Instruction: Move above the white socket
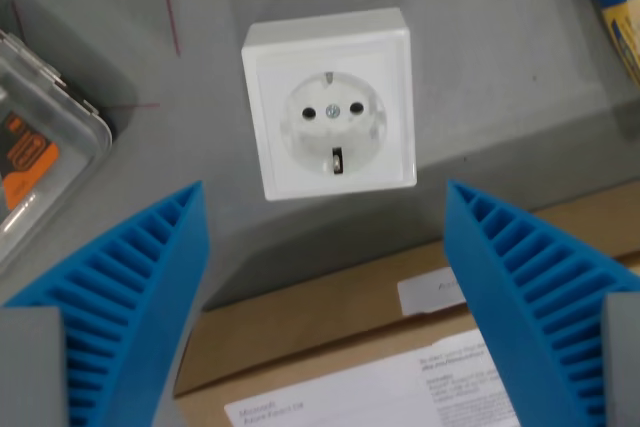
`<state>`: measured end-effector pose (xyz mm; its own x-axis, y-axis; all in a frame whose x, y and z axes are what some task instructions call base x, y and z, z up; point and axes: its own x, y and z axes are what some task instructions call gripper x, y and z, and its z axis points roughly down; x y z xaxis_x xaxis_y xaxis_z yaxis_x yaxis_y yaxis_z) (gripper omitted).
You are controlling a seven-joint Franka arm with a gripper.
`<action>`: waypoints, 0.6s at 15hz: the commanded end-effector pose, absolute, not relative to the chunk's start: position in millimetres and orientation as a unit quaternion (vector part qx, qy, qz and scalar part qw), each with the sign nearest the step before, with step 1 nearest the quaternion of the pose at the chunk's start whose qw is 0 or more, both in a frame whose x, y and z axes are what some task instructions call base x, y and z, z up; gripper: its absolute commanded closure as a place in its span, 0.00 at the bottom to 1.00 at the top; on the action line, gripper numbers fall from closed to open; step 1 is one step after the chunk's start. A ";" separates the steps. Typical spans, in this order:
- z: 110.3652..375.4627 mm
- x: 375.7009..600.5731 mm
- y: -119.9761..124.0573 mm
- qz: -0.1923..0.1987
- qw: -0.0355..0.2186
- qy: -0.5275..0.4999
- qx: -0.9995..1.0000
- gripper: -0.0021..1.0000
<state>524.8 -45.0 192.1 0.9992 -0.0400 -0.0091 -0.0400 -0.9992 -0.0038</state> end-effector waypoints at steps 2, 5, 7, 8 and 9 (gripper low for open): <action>186.6 541.8 -52.3 0.020 -0.005 -0.012 -1.000 0.00; 185.1 544.9 -53.4 0.019 -0.005 -0.012 -1.000 0.00; 184.9 545.6 -53.9 0.019 -0.005 -0.011 -1.000 0.00; 185.1 545.8 -54.0 0.018 -0.005 -0.011 -1.000 0.00; 185.2 545.8 -54.1 0.019 -0.005 -0.010 -1.000 0.00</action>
